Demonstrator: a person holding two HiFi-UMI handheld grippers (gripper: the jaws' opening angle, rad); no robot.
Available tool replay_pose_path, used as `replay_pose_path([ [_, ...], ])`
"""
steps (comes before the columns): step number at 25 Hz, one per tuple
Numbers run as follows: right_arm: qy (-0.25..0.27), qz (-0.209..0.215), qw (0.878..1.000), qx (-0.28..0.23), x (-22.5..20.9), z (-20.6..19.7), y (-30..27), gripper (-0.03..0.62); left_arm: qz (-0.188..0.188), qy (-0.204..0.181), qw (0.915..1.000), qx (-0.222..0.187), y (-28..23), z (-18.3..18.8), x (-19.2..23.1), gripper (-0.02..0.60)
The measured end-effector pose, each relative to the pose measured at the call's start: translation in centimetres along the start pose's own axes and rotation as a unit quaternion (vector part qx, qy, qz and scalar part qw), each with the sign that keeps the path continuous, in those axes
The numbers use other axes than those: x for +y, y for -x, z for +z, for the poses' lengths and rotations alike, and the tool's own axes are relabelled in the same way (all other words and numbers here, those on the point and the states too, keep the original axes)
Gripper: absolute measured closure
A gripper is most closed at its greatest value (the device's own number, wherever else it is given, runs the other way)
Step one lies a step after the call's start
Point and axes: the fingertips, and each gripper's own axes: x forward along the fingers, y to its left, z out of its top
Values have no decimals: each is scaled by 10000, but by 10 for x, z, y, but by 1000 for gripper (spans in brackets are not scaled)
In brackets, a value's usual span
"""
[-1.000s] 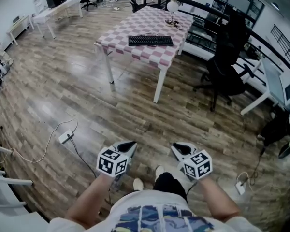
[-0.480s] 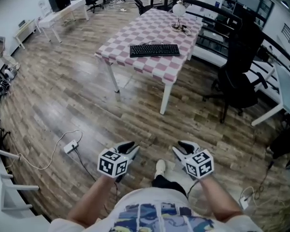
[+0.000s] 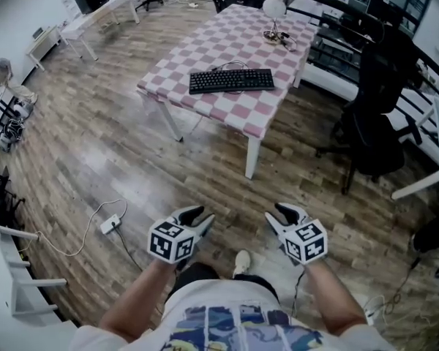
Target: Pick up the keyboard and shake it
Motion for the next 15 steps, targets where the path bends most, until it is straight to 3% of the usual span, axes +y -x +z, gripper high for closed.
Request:
replay_pose_path([
  [7, -42, -141, 9999, -76, -51, 34, -40, 430, 54, 76, 9999, -106, -40, 45, 51, 428],
  [15, 21, -582, 9983, 83, -102, 95, -116, 413, -219, 48, 9993, -299, -85, 114, 149, 423],
])
